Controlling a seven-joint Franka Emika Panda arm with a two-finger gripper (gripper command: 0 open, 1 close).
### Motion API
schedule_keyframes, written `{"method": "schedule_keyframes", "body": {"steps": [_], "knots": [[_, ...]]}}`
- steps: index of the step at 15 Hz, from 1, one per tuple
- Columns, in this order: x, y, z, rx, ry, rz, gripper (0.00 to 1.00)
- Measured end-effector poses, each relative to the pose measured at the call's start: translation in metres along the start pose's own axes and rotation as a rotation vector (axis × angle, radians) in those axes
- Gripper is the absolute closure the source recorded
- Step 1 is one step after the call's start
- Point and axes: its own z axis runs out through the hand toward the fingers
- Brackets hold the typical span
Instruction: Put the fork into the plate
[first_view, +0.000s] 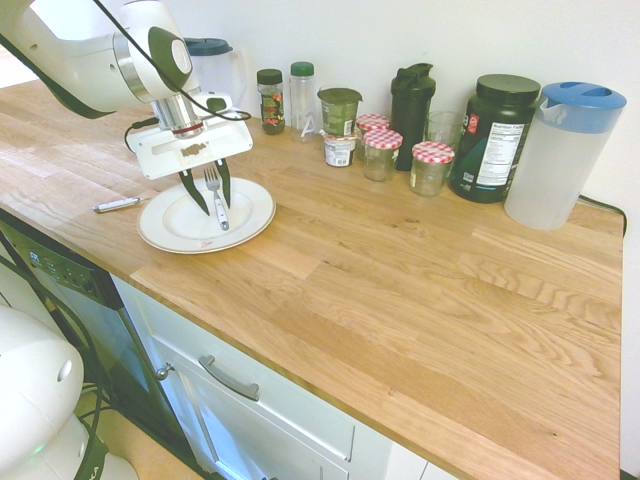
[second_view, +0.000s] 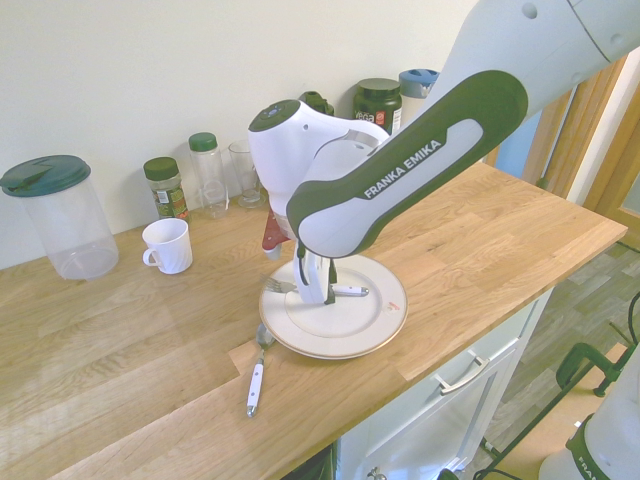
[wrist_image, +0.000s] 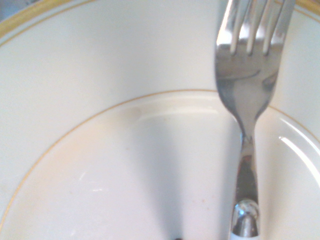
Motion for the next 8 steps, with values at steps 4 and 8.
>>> {"method": "schedule_keyframes", "body": {"steps": [4,8], "knots": [[-0.016,0.008,-0.005,0.012,0.040,0.012,0.00],[-0.036,0.027,-0.032,0.033,0.095,0.039,0.00]]}}
